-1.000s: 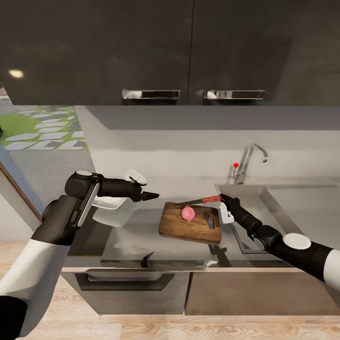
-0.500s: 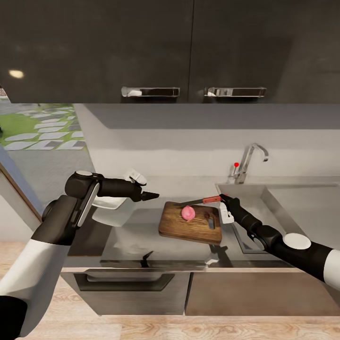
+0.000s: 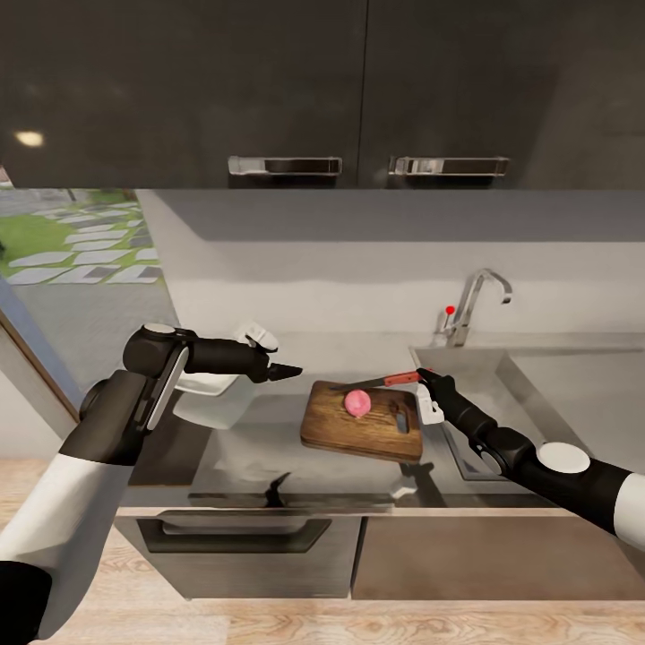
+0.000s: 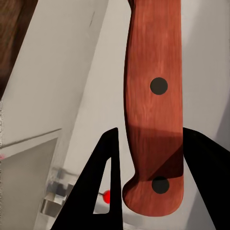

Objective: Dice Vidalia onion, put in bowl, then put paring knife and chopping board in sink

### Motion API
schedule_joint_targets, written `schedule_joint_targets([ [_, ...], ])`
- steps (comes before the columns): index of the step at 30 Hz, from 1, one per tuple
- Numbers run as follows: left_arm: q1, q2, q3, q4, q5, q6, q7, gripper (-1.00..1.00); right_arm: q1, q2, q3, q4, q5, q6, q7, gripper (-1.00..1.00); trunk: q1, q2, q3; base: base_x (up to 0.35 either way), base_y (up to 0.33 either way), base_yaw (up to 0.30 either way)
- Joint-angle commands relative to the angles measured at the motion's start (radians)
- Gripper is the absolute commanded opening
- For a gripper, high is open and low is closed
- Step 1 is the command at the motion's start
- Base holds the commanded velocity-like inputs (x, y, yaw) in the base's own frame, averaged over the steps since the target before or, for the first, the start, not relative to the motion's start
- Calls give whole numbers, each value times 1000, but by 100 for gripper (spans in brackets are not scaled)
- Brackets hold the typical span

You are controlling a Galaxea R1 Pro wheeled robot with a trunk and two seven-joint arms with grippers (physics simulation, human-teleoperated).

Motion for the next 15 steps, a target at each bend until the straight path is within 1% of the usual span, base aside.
schedule_joint_targets([
  [1, -1, 0, 0, -1, -5, 6, -6, 100, -2, -1, 6, -1, 9, 10, -5, -100, 4, -9, -5, 0, 0, 0],
  [9, -1, 0, 0, -1, -5, 6, -6, 100, -2, -1, 6, -1, 9, 10, -5, -100, 35, -65, -30, 0, 0, 0],
  [15, -1, 0, 0, -1, -5, 6, -6, 100, -2, -2, 8, -1, 9, 4, -2, -100, 35, -65, -30, 0, 0, 0],
])
